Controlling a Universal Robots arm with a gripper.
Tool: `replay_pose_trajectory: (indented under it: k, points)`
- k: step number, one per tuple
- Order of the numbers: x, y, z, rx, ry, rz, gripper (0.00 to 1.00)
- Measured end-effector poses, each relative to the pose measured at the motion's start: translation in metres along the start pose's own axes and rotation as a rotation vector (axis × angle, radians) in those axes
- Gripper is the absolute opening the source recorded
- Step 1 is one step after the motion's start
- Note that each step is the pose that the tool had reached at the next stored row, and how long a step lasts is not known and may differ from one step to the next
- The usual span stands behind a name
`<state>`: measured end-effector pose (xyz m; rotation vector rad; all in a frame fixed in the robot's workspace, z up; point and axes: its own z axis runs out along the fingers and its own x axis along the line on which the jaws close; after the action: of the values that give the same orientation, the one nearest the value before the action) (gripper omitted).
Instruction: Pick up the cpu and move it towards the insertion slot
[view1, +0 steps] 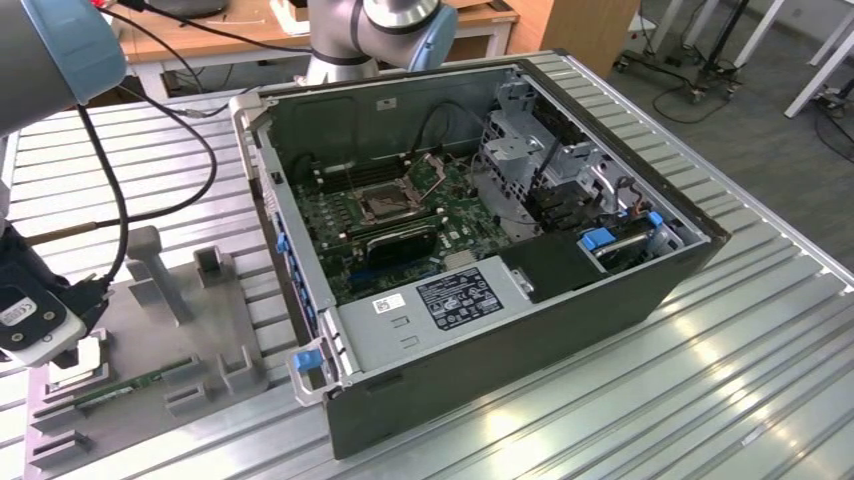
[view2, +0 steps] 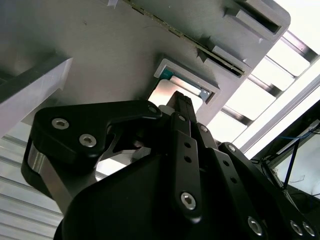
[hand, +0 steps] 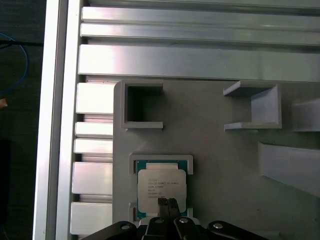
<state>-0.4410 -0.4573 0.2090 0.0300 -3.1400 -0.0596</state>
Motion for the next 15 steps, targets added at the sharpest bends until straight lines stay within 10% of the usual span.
replay_pose_trajectory:
  k: [15]
  points:
    - [0.0,0.0,0.0003,0.0,0.0,0.0,0.59]
